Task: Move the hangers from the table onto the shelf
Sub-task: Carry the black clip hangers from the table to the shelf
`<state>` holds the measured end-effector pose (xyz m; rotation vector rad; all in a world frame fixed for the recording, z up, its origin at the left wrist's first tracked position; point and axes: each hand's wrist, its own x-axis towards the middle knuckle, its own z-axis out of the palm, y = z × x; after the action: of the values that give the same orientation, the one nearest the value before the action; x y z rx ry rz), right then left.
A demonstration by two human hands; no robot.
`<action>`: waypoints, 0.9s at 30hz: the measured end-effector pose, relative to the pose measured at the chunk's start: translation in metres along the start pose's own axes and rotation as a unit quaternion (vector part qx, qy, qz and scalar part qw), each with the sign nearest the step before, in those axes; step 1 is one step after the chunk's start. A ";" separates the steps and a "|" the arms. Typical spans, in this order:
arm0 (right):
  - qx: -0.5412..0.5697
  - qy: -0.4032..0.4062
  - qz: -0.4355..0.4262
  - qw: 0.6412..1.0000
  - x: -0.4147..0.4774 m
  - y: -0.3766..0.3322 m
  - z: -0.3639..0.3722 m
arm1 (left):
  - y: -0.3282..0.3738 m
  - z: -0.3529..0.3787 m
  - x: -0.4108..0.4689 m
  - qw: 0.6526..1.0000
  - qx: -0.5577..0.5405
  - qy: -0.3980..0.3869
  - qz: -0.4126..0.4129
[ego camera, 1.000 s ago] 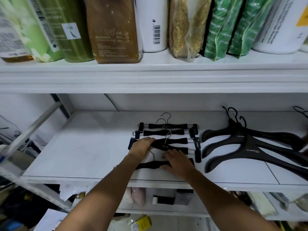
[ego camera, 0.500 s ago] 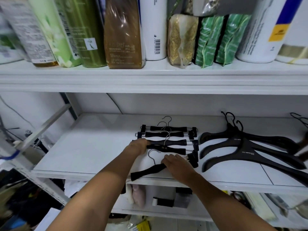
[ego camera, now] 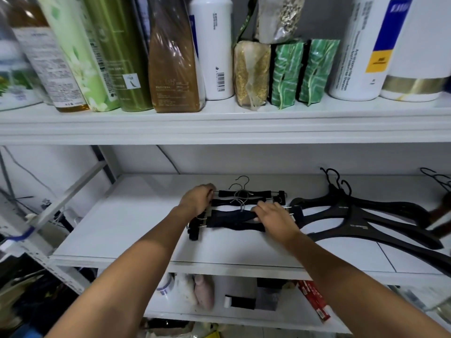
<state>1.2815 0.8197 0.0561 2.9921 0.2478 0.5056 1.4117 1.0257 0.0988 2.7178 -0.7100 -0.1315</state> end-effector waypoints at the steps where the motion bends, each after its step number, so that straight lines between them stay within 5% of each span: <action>1: -0.008 0.004 0.003 1.000 0.006 0.000 -0.001 | 0.007 0.001 -0.003 0.999 0.007 0.026 0.025; 5: -0.023 0.023 -0.001 0.999 0.024 -0.005 -0.007 | 0.041 0.015 -0.015 0.987 0.088 0.005 0.132; 10: -0.023 0.055 -0.026 0.998 0.031 -0.012 -0.012 | 0.046 0.027 -0.016 0.997 0.037 0.014 0.063; 20: -0.041 0.065 -0.008 0.997 0.031 -0.008 -0.005 | 0.059 0.022 -0.012 0.990 0.085 -0.021 0.107; 27: -0.044 0.224 0.024 0.973 0.037 -0.009 -0.020 | 0.059 0.021 -0.008 0.996 -0.037 0.007 0.084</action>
<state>1.3078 0.8361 0.0851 2.7648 0.1790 1.1638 1.3742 0.9746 0.0988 2.5729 -0.9068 -0.0968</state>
